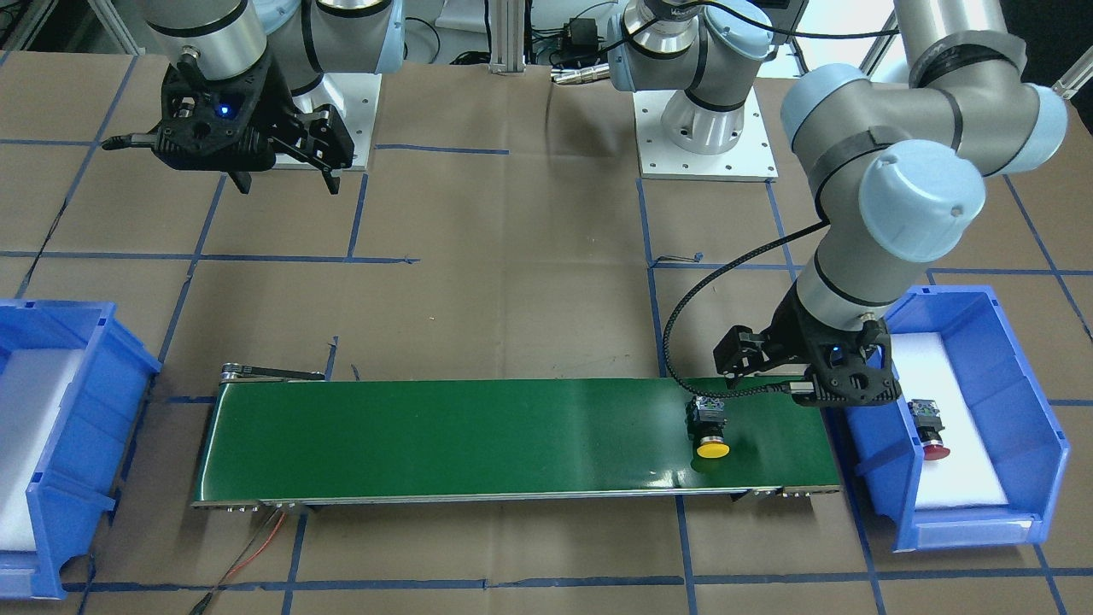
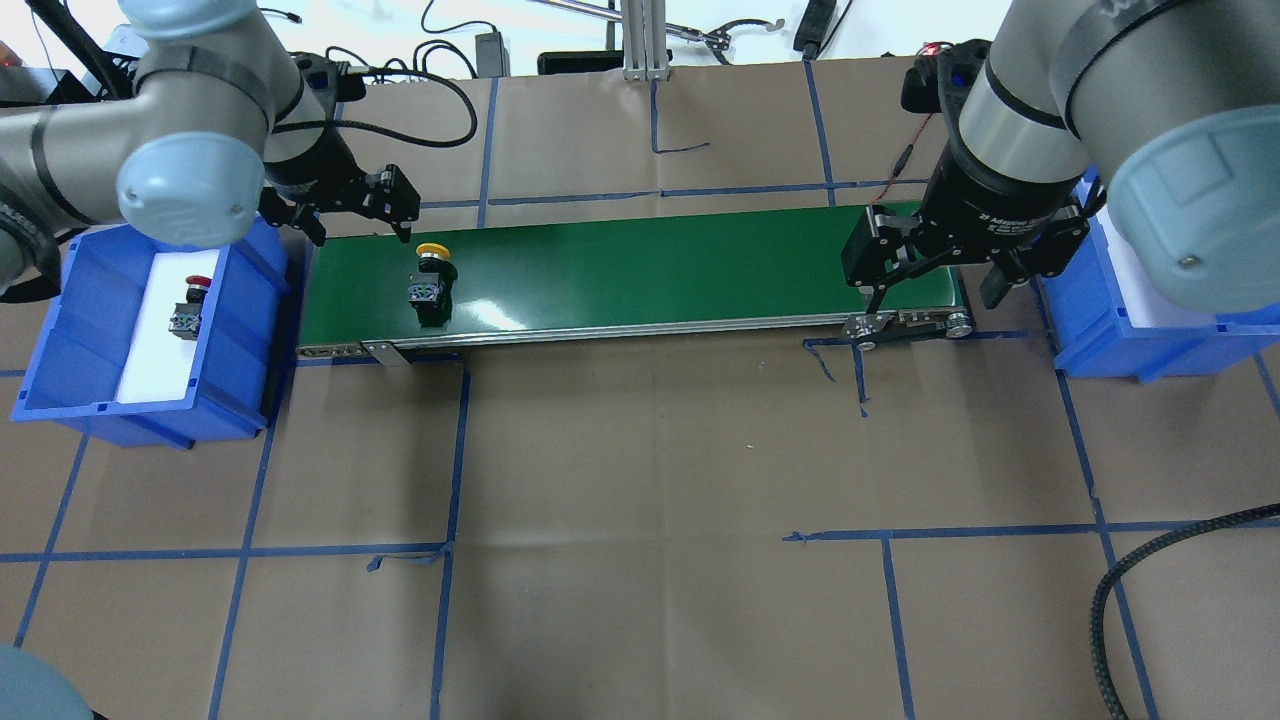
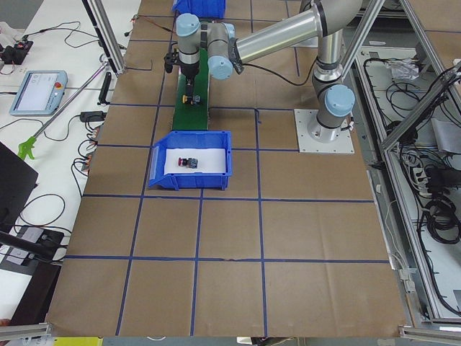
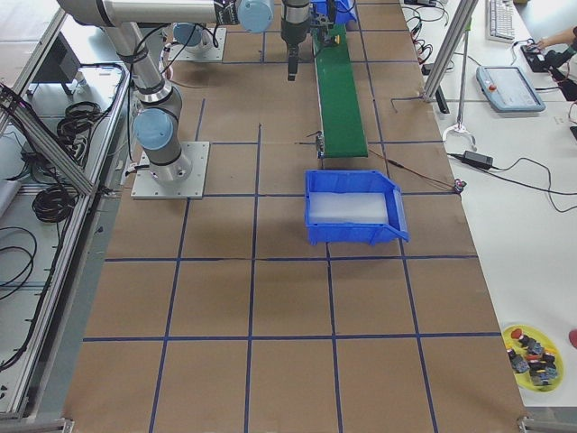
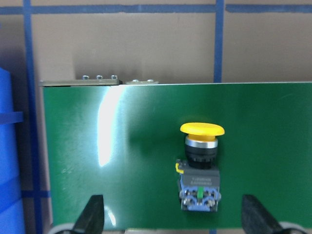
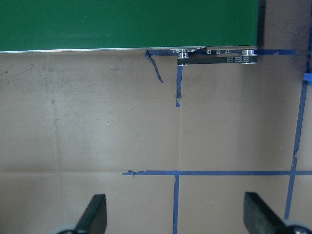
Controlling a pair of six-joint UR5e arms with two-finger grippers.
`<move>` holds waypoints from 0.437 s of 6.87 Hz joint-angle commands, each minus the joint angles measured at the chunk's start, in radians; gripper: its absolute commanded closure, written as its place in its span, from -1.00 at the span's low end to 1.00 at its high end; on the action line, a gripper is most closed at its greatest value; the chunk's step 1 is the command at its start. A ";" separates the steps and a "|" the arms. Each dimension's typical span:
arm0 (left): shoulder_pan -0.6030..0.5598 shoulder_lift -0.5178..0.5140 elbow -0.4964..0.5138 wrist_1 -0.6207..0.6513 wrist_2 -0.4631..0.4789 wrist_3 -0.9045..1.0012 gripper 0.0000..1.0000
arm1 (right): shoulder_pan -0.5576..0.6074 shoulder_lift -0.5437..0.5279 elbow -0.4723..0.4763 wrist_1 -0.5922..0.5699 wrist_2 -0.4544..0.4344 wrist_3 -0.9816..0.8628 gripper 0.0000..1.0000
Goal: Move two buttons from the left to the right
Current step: 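Release the yellow button and return the left gripper to the bin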
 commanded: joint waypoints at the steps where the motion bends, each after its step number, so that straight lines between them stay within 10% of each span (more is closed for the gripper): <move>1: 0.013 0.010 0.072 -0.084 0.002 0.018 -1.00 | 0.002 -0.001 -0.005 0.000 -0.003 0.000 -1.00; 3: 0.086 0.007 0.073 -0.079 0.009 0.134 -1.00 | 0.002 -0.001 -0.003 0.000 -0.005 0.000 -1.00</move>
